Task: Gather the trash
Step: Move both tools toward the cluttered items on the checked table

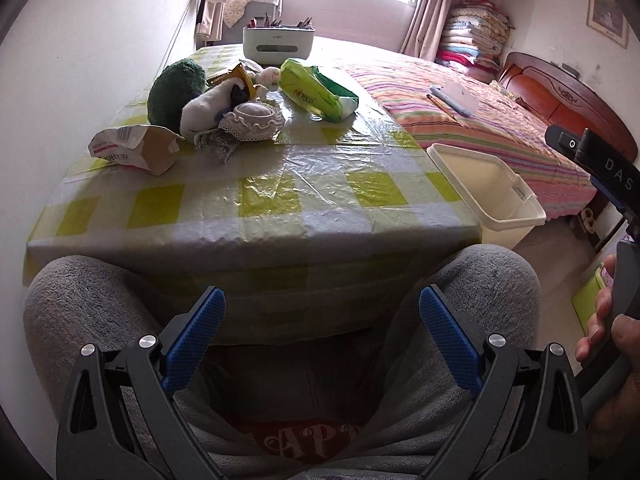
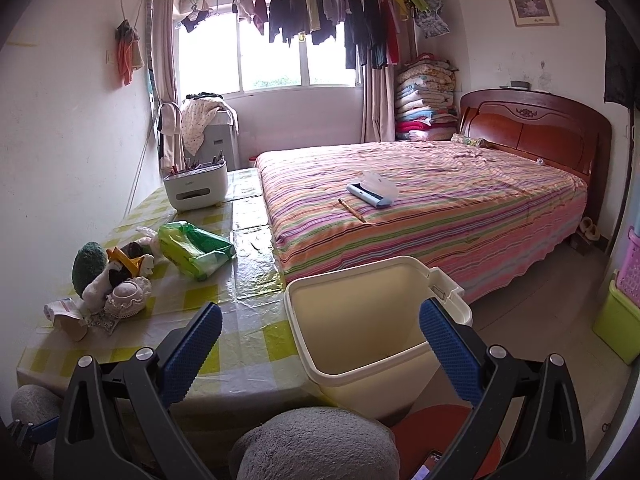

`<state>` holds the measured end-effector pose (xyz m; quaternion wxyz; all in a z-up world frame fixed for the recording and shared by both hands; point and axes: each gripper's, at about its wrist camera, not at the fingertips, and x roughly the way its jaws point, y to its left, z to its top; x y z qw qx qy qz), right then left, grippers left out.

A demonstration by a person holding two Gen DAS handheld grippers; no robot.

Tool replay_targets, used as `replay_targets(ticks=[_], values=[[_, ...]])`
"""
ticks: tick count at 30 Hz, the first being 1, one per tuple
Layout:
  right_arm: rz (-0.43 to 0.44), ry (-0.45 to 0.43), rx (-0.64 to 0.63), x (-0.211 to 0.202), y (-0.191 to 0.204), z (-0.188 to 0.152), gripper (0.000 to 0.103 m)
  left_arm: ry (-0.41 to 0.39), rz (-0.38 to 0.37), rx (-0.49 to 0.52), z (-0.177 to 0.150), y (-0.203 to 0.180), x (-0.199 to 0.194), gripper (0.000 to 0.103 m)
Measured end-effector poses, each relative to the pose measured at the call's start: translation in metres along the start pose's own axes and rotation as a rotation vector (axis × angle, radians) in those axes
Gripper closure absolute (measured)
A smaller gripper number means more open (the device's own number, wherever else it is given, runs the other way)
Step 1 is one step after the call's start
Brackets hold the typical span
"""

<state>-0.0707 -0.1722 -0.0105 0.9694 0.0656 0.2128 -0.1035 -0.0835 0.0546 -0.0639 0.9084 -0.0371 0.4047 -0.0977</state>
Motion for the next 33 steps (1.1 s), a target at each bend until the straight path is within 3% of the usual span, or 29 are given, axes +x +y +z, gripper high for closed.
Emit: replay_targets(ticks=[8, 12, 16, 24, 33], values=[[0.009, -0.009, 0.002, -0.003, -0.001, -0.002, 0.006, -0.058, 0.017, -0.048, 0.008, 0.01, -0.015, 0.007], [0.018, -0.018, -0.003, -0.004, 0.001, -0.004, 0.006, -0.074, 0.045, -0.019, 0.015, 0.012, -0.014, 0.007], [0.027, -0.034, 0.001, -0.006, -0.001, -0.005, 0.006, -0.075, 0.112, 0.037, 0.019, 0.011, -0.009, 0.007], [0.043, -0.087, 0.001, -0.012, -0.002, -0.005, 0.006, -0.064, 0.243, 0.016, 0.027, 0.025, 0.003, 0.007], [0.069, -0.15, -0.018, -0.012, 0.009, 0.002, 0.006, -0.037, 0.258, -0.005, 0.036, 0.04, 0.018, 0.007]])
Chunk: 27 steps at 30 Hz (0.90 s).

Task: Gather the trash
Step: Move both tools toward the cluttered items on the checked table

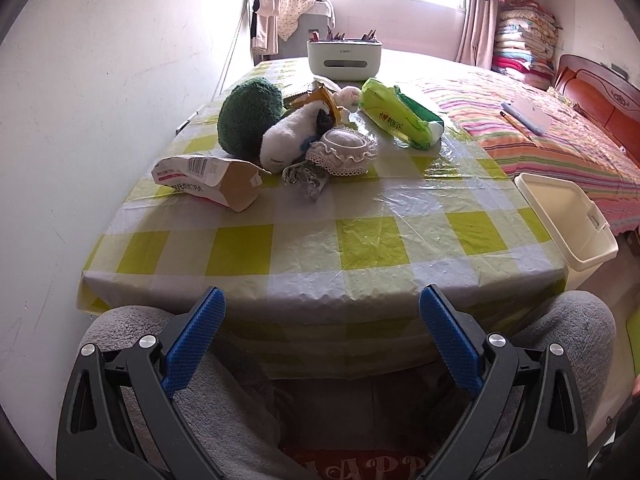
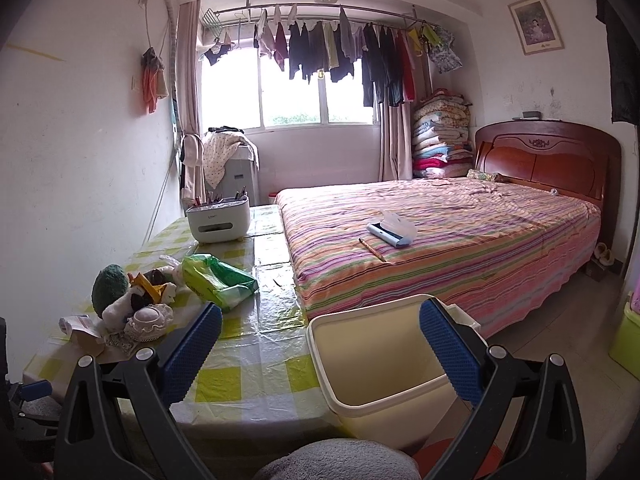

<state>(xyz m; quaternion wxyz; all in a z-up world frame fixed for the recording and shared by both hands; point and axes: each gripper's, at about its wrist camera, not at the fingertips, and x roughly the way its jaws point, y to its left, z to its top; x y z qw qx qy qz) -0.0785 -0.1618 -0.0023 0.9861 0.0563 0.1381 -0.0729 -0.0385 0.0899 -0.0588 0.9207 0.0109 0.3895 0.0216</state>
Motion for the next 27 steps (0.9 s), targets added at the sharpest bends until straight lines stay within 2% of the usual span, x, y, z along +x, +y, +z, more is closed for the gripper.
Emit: replay_targets(ticks=[5, 11, 18, 27], values=[[0.069, 0.035, 0.031, 0.009, 0.001, -0.007, 0.006, 0.001, -0.004, 0.006, -0.002, 0.0, 0.004, 0.007], [0.083, 0.102, 0.079, 0.029, -0.004, -0.023, 0.006, -0.017, -0.044, 0.019, -0.003, -0.002, 0.003, 0.007], [0.106, 0.134, 0.163, 0.052, -0.002, -0.038, 0.006, -0.024, -0.014, 0.061, -0.002, -0.005, 0.003, 0.007], [0.16, 0.137, 0.138, 0.063, 0.012, -0.048, 0.006, -0.012, 0.025, 0.034, 0.008, -0.001, 0.007, 0.007]])
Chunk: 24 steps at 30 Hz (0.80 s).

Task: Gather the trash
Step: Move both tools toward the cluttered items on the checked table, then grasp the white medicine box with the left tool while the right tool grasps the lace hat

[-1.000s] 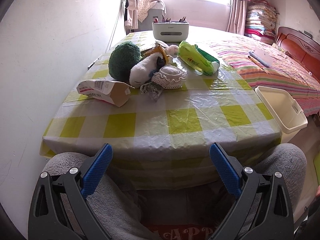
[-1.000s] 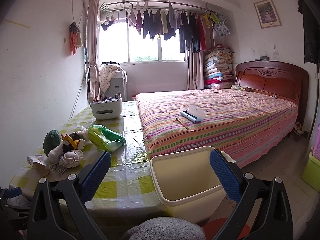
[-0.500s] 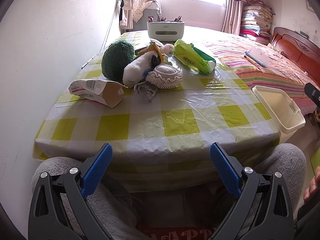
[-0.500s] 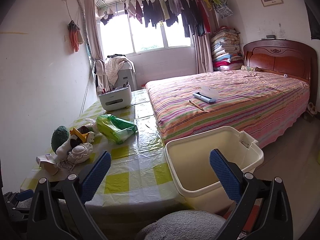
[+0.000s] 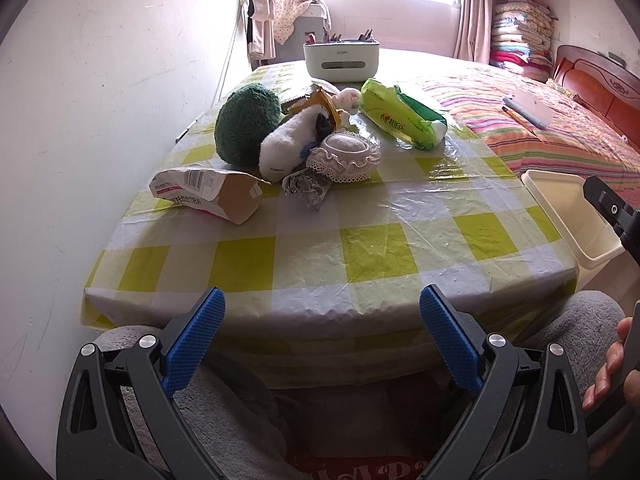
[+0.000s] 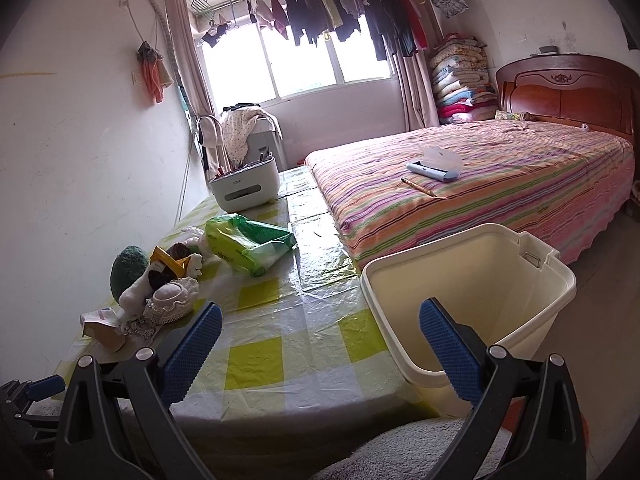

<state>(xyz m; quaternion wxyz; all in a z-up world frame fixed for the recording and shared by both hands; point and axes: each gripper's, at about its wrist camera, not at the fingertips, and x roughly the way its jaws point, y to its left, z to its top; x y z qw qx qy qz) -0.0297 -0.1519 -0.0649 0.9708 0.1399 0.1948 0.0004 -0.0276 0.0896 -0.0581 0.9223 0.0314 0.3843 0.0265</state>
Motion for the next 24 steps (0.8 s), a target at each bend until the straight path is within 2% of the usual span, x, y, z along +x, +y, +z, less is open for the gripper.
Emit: replay_targets(ticks=[11, 15, 20, 24], values=[[0.105, 0.011, -0.048, 0.022, 0.008, 0.008, 0.006, 0.02, 0.04, -0.109, 0.025, 0.036, 0.021, 0.007], [0.151, 0.003, -0.133, 0.029, 0.027, 0.012, 0.006, 0.002, 0.08, -0.119, 0.032, 0.05, 0.03, 0.007], [0.205, -0.007, -0.262, 0.044, 0.06, 0.017, 0.006, -0.014, 0.054, -0.152, 0.047, 0.076, 0.04, 0.007], [0.282, 0.023, -0.349, 0.061, 0.086, 0.019, 0.006, -0.045, 0.067, -0.178, 0.059, 0.099, 0.047, 0.007]])
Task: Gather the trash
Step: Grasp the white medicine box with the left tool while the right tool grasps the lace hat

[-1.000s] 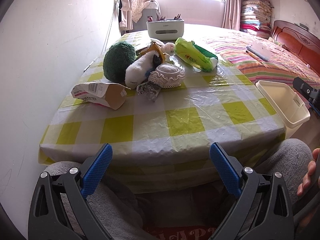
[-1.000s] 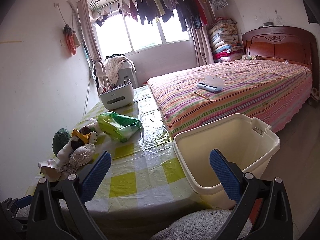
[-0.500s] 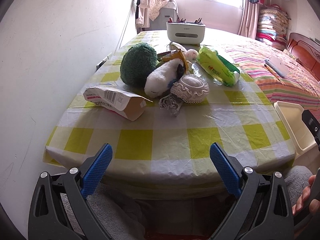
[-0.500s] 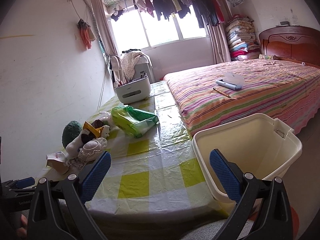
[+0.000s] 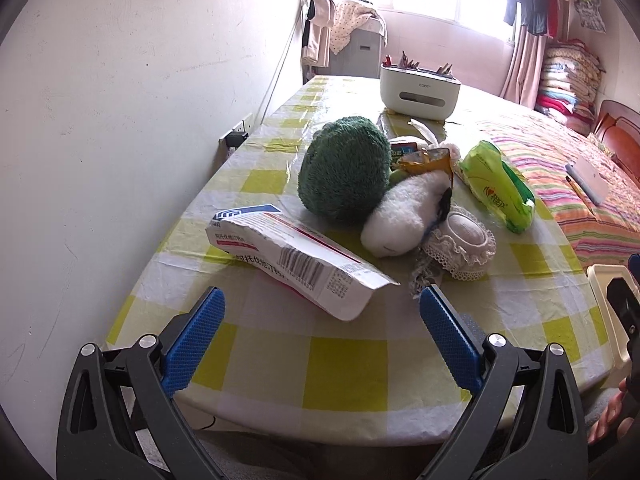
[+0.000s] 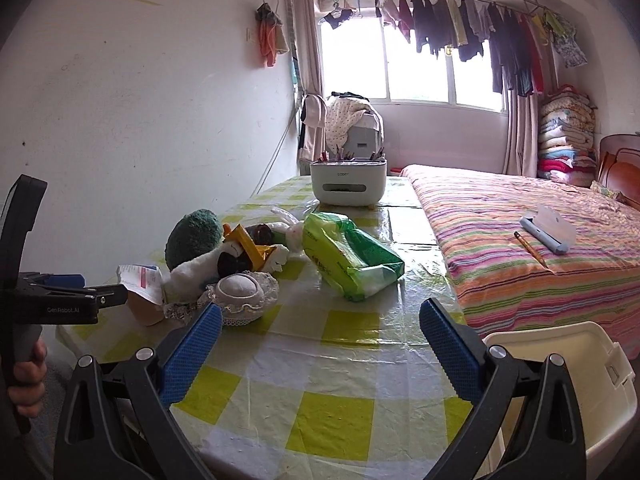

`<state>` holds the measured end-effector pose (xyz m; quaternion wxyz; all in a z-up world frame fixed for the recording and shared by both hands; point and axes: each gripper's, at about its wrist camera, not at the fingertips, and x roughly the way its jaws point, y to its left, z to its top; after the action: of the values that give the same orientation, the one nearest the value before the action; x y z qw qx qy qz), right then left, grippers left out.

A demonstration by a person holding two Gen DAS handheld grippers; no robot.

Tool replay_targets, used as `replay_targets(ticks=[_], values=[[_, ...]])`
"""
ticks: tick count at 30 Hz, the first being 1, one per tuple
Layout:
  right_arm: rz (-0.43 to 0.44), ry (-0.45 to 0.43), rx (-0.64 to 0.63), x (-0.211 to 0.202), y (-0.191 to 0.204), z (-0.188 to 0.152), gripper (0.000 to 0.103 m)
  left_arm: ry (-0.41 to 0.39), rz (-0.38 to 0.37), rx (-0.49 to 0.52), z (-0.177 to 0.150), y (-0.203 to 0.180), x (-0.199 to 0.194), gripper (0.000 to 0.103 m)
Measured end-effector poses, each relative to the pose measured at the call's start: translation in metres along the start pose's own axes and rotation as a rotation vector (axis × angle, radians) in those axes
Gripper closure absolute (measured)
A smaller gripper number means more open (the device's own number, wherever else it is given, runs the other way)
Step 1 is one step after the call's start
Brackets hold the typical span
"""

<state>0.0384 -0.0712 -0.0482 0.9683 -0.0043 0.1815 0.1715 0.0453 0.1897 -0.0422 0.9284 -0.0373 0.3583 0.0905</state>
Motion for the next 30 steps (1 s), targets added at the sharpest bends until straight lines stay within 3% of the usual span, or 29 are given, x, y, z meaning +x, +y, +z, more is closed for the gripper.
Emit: replay_targets(ticks=[4, 8, 16, 21, 23, 25, 28, 30], values=[[0.107, 0.078, 0.019, 0.031, 0.007, 0.009, 0.006, 0.011, -0.018, -0.044, 0.012, 0.019, 0.013, 0.007], [0.185, 0.165, 0.101, 0.064, 0.009, 0.019, 0.007, 0.068, -0.104, -0.129, 0.022, 0.035, 0.03, 0.007], [0.253, 0.273, 0.118, 0.115, 0.037, 0.028, 0.007, 0.159, -0.181, -0.303, 0.03, 0.066, 0.059, 0.007], [0.263, 0.335, 0.109, 0.137, 0.048, 0.025, 0.01, 0.22, -0.218, -0.343, 0.034, 0.068, 0.077, 0.007], [0.276, 0.359, 0.121, 0.145, 0.048, 0.023, 0.022, 0.249, -0.226, -0.348, 0.035, 0.065, 0.084, 0.007], [0.276, 0.383, 0.127, 0.151, 0.05, 0.022, 0.029, 0.266, -0.229, -0.35, 0.034, 0.063, 0.088, 0.007], [0.267, 0.408, 0.12, 0.157, 0.053, 0.02, 0.031, 0.283, -0.232, -0.352, 0.033, 0.06, 0.093, 0.007], [0.248, 0.407, 0.101, 0.156, 0.055, 0.021, 0.043, 0.288, -0.221, -0.358, 0.032, 0.059, 0.095, 0.007]])
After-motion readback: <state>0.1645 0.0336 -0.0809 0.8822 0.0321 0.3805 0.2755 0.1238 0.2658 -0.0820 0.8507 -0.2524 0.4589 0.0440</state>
